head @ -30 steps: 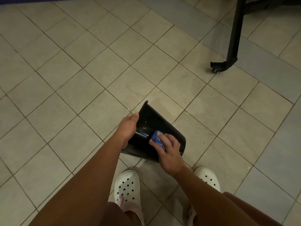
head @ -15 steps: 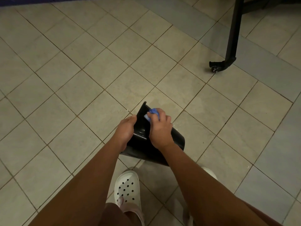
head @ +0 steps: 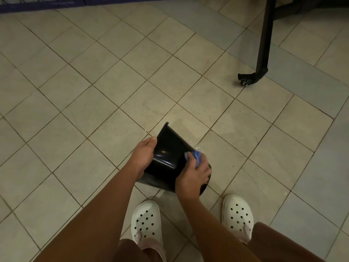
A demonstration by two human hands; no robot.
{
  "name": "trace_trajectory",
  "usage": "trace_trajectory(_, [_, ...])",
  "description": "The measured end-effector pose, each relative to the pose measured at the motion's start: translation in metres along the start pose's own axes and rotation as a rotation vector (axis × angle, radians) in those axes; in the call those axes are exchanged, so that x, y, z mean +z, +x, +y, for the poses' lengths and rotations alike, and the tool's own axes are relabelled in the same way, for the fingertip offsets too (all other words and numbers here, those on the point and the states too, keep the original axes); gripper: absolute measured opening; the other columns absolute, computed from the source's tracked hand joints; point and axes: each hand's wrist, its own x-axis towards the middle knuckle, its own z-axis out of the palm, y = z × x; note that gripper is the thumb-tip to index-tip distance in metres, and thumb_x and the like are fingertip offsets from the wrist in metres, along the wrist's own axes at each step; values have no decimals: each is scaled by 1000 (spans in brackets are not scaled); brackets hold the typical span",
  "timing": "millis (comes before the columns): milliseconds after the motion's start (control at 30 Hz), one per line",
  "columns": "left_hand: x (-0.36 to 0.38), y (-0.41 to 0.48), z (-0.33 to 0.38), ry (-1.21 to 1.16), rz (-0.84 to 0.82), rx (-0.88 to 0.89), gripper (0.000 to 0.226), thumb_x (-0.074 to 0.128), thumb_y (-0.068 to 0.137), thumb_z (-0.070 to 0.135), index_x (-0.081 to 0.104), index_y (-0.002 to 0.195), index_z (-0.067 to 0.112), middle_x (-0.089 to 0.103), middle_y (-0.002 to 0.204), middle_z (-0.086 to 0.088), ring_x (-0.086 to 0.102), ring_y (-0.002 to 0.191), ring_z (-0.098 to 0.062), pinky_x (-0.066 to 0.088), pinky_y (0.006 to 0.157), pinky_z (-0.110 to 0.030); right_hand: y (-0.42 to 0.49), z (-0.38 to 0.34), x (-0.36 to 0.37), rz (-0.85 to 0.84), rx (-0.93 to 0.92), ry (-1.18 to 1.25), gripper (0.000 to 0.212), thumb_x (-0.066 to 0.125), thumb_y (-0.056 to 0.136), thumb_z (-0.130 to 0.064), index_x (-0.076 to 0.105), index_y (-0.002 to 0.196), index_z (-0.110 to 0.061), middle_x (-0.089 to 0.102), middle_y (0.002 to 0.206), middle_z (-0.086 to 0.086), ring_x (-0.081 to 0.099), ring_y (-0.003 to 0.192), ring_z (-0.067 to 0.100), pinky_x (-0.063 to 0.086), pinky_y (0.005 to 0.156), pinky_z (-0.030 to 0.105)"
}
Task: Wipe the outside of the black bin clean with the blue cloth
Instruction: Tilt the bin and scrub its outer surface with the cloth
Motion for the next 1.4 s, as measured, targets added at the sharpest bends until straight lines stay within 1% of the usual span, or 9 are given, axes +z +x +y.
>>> trace_trajectory(67, [1,-1,0,-12,8,1,36,36,104,39,62,102,16,65,97,-12,63,92,-26,48,74,-35,18,-21,5,-16,-71,-17,55,61,84,-12,41,132,-27,16,147,8,17,130,29,23,107,46])
trace_trajectory(233, [1,-3,1,-6,10,13,38,34,104,42,62,105,16,63,100,-9,59,93,-21,42,77,-35,74,11,-12,-139,60,-64,35,49,92,-15,47,126,-24,22,144,9,31,119,31,31,101,44])
trace_trajectory(367, [-1,2,3,14,-50,-35,39,34,103,46,60,109,18,62,104,-9,58,96,-23,41,85,-39,72,28,-28,21,225,-10,37,52,91,-12,47,127,-19,25,143,12,34,118,32,33,100,45])
trace_trajectory(533, [-3,7,6,-11,-73,-152,37,39,101,42,62,109,14,67,104,-18,64,95,-33,52,86,-46,4,-9,-3,55,-347,56,42,56,86,-15,50,126,-25,26,143,9,32,124,28,32,100,36])
trace_trajectory(767, [10,3,9,-77,3,-133,48,30,105,48,63,88,18,66,86,-11,63,80,-25,46,65,-33,8,-11,7,-52,-499,-50,65,69,77,-12,43,134,-25,22,143,8,30,121,28,28,100,37])
trace_trajectory(1067, [7,3,-1,-62,-55,-136,43,34,103,48,62,108,17,64,105,-13,61,99,-30,47,91,-46,36,78,-21,-20,-66,-130,49,62,86,-17,47,131,-24,24,144,12,25,124,31,28,105,46])
trace_trajectory(1200, [2,2,3,-143,-77,-208,39,44,101,43,66,103,11,68,96,-14,66,91,-32,51,83,-44,63,79,-38,13,263,-162,45,61,86,-12,48,128,-22,23,143,14,30,122,35,31,102,50])
trace_trajectory(1300, [3,2,7,-168,-116,-226,58,35,101,56,71,97,10,72,87,-15,70,85,-34,54,80,-43,53,53,-43,153,67,-59,45,58,85,-6,50,128,-17,30,139,20,34,122,35,31,102,44])
trace_trajectory(1400, [13,1,14,-122,-154,-257,78,21,95,71,72,97,11,73,91,-20,69,92,-37,53,89,-45,19,11,-33,71,-211,57,43,51,87,-21,46,130,-24,26,143,14,27,129,28,21,107,35])
